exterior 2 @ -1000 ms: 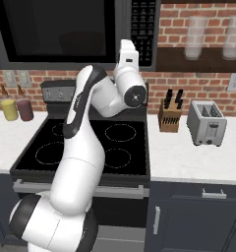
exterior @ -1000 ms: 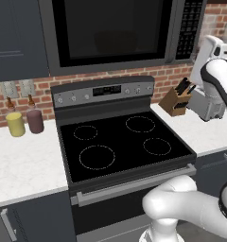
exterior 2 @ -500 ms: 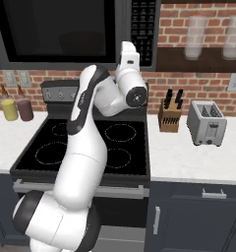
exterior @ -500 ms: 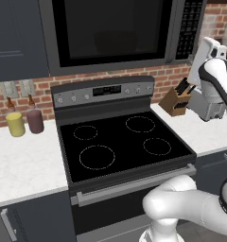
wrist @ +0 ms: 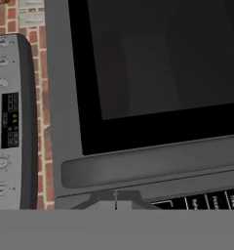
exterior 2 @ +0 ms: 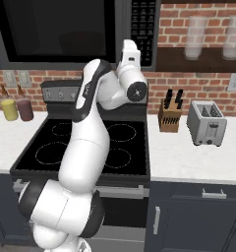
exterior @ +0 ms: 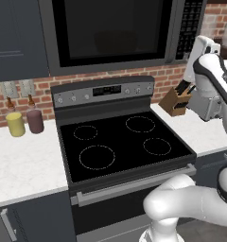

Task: Pick the tomato from the sink and place it in the bowl. Then pick the bowl and place it in the microwave. Then close the microwave door and press the start button.

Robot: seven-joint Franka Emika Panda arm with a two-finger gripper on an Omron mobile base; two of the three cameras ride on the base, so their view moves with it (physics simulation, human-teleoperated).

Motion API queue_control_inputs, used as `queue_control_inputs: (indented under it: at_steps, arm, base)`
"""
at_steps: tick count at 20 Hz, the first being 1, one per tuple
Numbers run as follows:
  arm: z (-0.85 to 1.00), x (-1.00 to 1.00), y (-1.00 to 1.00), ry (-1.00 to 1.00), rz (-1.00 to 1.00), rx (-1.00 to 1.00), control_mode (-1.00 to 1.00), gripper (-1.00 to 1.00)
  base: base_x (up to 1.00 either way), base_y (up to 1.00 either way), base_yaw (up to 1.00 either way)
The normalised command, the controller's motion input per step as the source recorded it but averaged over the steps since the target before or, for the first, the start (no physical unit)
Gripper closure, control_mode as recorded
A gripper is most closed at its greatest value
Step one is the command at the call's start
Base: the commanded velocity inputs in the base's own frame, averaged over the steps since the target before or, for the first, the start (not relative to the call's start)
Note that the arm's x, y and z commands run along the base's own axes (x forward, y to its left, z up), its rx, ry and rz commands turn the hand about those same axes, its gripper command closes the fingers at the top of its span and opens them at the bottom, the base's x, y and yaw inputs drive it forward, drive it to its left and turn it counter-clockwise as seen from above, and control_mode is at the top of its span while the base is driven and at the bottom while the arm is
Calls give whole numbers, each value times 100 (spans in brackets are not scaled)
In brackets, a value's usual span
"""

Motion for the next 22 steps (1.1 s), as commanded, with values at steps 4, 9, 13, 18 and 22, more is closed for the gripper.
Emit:
queue_control_inputs:
  at_steps: [4, 9, 13, 18, 22]
  arm:
    - [-20, 48, -15, 2, 0, 0, -100, 100]
    - [-18, 28, -15, 0, 0, 0, -100, 100]
    - [-3, 36, -6, 0, 0, 0, -100, 100]
    - [0, 57, 0, 0, -1, 0, -100, 100]
    - [0, 57, 0, 5, -1, 0, -100, 100]
  base:
    - [0, 0, 0]
    - [0, 0, 0]
    - [0, 0, 0]
    - [0, 0, 0]
    - [0, 0, 0]
